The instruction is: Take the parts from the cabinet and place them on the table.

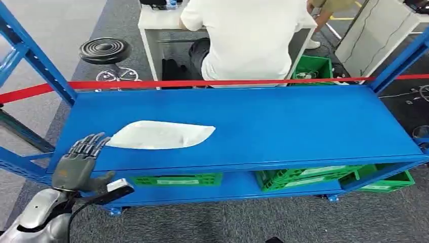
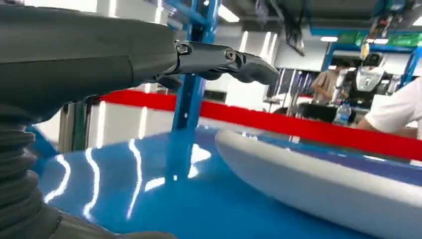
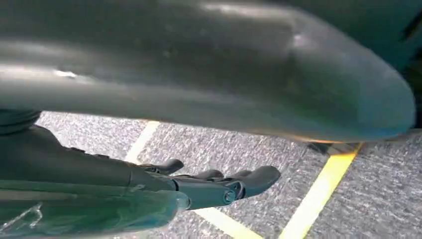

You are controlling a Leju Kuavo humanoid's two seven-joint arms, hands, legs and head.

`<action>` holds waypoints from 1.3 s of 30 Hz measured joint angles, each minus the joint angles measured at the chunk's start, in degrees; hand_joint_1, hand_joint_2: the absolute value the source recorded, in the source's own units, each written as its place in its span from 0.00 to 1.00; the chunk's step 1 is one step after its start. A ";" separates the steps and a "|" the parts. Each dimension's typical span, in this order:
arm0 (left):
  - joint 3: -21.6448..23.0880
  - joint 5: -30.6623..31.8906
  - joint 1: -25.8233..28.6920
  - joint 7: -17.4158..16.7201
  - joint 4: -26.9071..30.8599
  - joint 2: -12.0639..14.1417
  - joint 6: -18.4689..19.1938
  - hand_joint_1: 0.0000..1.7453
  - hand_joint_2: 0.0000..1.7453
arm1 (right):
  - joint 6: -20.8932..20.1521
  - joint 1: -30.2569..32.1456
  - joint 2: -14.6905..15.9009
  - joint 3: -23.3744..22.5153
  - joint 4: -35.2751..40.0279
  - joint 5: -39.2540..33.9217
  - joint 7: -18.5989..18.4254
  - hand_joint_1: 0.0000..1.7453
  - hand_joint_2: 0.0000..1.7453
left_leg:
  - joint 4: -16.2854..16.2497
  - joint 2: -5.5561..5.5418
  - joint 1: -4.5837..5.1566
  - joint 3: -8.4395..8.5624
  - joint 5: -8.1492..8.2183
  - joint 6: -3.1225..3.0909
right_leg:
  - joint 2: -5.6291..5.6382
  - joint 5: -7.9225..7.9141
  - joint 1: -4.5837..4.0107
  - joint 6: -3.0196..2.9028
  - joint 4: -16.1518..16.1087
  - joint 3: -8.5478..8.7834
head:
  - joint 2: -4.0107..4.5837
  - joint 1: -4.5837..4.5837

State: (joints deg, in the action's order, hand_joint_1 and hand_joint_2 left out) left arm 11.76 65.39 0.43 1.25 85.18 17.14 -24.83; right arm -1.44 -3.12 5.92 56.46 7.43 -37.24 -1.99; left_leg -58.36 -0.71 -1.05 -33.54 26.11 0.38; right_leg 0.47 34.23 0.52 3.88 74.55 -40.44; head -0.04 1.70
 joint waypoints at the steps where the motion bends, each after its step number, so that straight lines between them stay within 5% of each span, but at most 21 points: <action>1: 0.18 0.73 -0.66 -0.22 -0.47 -0.02 -0.22 0.00 1.00 | -0.02 0.02 0.00 0.15 0.00 0.00 0.00 0.00 0.00 | -0.02 -0.01 0.12 0.03 0.06 -0.09 | 0.00 0.28 -0.01 -0.10 2.37 -1.46 | 0.00 0.02; 3: 0.46 1.69 -1.82 -0.66 -1.07 -0.09 -0.57 0.00 1.00 | -0.02 -0.01 0.00 0.50 -0.02 0.00 -0.07 0.00 0.00 | -0.03 -0.05 0.33 0.38 0.22 -0.26 | 0.01 -3.40 -0.08 -0.59 -1.73 0.07 | 0.00 0.02; 5: 0.66 1.97 -2.84 -0.70 -1.45 -0.22 -0.72 0.00 1.00 | -0.02 -0.12 0.00 0.59 0.00 0.00 -0.11 0.00 0.00 | -0.02 -0.10 0.43 0.89 0.51 -0.14 | 0.01 -8.85 -0.26 -1.35 -12.11 4.77 | 0.00 0.02; 6: 0.70 1.99 -3.25 -0.70 -1.60 -0.28 -0.77 0.00 1.00 | -0.04 -0.22 0.00 0.66 -0.02 0.00 -0.13 0.00 0.00 | -0.04 -0.11 0.57 0.88 0.65 0.09 | 0.05 -8.73 -0.45 -1.54 -14.54 6.04 | 0.00 0.02; 9: 1.21 2.21 -4.54 -0.70 -2.26 -0.44 -0.90 0.00 1.00 | -0.18 -0.37 0.00 1.01 -0.02 0.00 -0.37 0.00 0.00 | 0.21 -0.09 0.54 0.57 0.35 0.98 | 0.17 -8.79 -0.77 -1.67 -15.18 5.94 | 0.00 -0.04; 12: 1.73 2.45 -5.67 -0.70 -2.47 -0.57 -0.96 0.00 1.00 | -0.20 -0.49 -0.02 1.09 0.00 0.00 -0.37 0.00 0.00 | -0.84 0.09 0.56 0.06 1.65 1.96 | 0.10 -9.41 -0.26 -2.62 -16.36 6.37 | 0.00 -0.21; 14: 1.99 2.48 -6.35 -0.70 -2.98 -0.65 -0.96 0.00 1.00 | -0.20 -0.60 -0.02 1.09 0.00 -0.02 -0.42 0.00 0.00 | -8.81 0.10 0.47 -3.87 5.94 2.34 | 0.04 -9.38 -0.23 -2.91 -16.36 6.34 | 0.00 -0.30; 16: 2.43 2.48 -6.69 -0.87 -3.85 -0.81 -0.75 0.00 1.00 | -0.37 -0.60 -0.02 1.25 0.00 0.00 -0.48 0.00 0.00 | -16.08 0.10 0.47 -7.70 8.04 2.58 | 0.03 -9.33 -0.22 -2.98 -16.36 6.35 | 0.00 -0.31; 18: 3.11 2.46 -7.64 -1.18 -5.29 -0.81 -0.05 0.00 1.00 | -0.68 -0.60 -0.04 1.55 0.00 0.09 -0.57 0.00 0.00 | -14.18 0.11 0.42 -7.25 4.94 2.71 | 0.03 -9.29 -0.07 -2.91 -16.33 6.44 | 0.00 -0.29; 20: 3.52 2.32 -8.85 -1.57 -6.67 -0.81 0.63 0.00 1.00 | -0.81 -0.67 -0.09 1.92 0.02 0.11 -0.63 0.00 0.00 | -5.51 0.18 0.24 -3.15 -0.33 2.89 | 0.08 -9.15 0.16 -2.56 -16.28 6.65 | 0.00 -0.30; 21: 3.70 2.19 -9.41 -1.71 -7.31 -0.81 0.92 0.00 1.00 | -0.85 -0.67 -0.09 1.95 0.02 0.13 -0.63 0.00 0.00 | -1.52 0.31 0.02 -1.21 -1.64 3.08 | 0.13 -9.01 0.17 -2.18 -16.17 6.68 | 0.00 -0.31; 22: 3.81 1.99 -9.91 -1.75 -8.09 -0.85 1.20 0.00 1.00 | -0.90 -0.75 -0.09 1.97 0.02 0.13 -0.66 0.00 0.00 | 0.42 0.07 0.19 -0.21 -0.64 2.83 | 0.30 -8.75 -0.29 -1.71 -15.53 6.34 | 0.00 -0.42; 23: 3.92 1.95 -10.27 -1.75 -8.75 -0.85 1.29 0.00 1.00 | -0.94 -0.75 -0.09 2.01 0.02 0.15 -0.66 0.00 0.00 | 0.05 0.01 0.19 -0.58 -0.56 1.80 | 0.30 -8.93 -0.29 -1.51 -15.77 6.16 | -0.02 -0.33; 27: 4.55 1.54 -10.82 -1.86 -11.31 -0.92 1.52 0.00 1.00 | -1.18 -0.65 -0.11 2.47 0.02 0.07 -0.68 0.00 0.00 | 0.23 0.05 0.09 -0.55 -0.62 0.41 | 0.11 -8.02 -0.09 -0.59 -14.84 5.72 | 0.00 -0.07; 30: 4.79 1.43 -11.35 -2.06 -12.95 -0.92 1.88 0.00 1.00 | -1.40 -0.72 -0.11 2.67 0.02 0.02 -0.74 0.00 0.00 | 0.21 0.08 0.17 -0.48 -0.57 0.02 | -0.01 -2.08 -0.09 -0.16 -2.58 0.01 | 0.00 0.42; 32: 4.90 1.45 -11.55 -2.16 -13.81 -0.94 1.84 0.00 1.00 | -1.44 -0.56 -0.11 2.84 0.02 0.00 -0.83 0.00 0.00 | 0.19 0.08 0.30 -0.38 -0.46 -0.14 | -0.01 -1.19 -0.09 -0.27 2.67 -2.89 | 0.00 0.46; 34: 4.99 1.62 -11.99 -2.34 -14.65 -0.98 1.70 0.00 1.00 | -1.44 -0.55 -0.11 2.91 0.02 -0.07 -0.83 0.00 0.00 | 0.20 -0.02 0.36 0.04 -0.30 -0.19 | -0.01 -5.11 -0.13 -0.72 -2.55 -0.54 | 0.00 0.46; 36: 5.12 2.21 -12.65 -2.56 -15.44 -0.98 1.64 0.00 1.00 | -1.31 -0.68 -0.11 2.97 0.02 -0.20 -0.79 0.00 0.00 | 0.20 -0.10 0.36 0.56 -0.03 0.06 | -0.01 -10.10 -0.12 -1.17 -13.38 4.79 | 0.00 0.46; 37: 5.27 2.69 -13.07 -2.60 -15.93 -0.98 1.59 0.00 1.00 | -1.25 -0.83 -0.13 2.97 0.02 -0.33 -0.72 0.00 0.00 | 0.16 -0.14 0.71 0.48 0.09 0.34 | 0.04 -9.04 -0.32 -1.09 -15.24 5.81 | 0.00 0.42; 39: 5.60 3.20 -13.78 -2.67 -16.79 -0.96 1.51 0.00 1.00 | -1.14 -0.89 -0.15 2.97 0.02 -0.52 -0.55 0.00 0.00 | 0.27 -0.24 0.63 0.26 -0.18 0.90 | 0.17 -9.42 -0.46 -1.36 -15.39 5.62 | 0.00 0.31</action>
State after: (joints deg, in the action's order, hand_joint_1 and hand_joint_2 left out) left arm 17.35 68.59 -13.35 -1.42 68.39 16.18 -23.32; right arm -2.58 -4.00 5.77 59.43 7.45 -37.77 -2.54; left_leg -58.09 -0.96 -0.42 -33.27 25.93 1.28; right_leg 0.64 24.82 0.06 2.52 59.16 -34.82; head -0.04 2.01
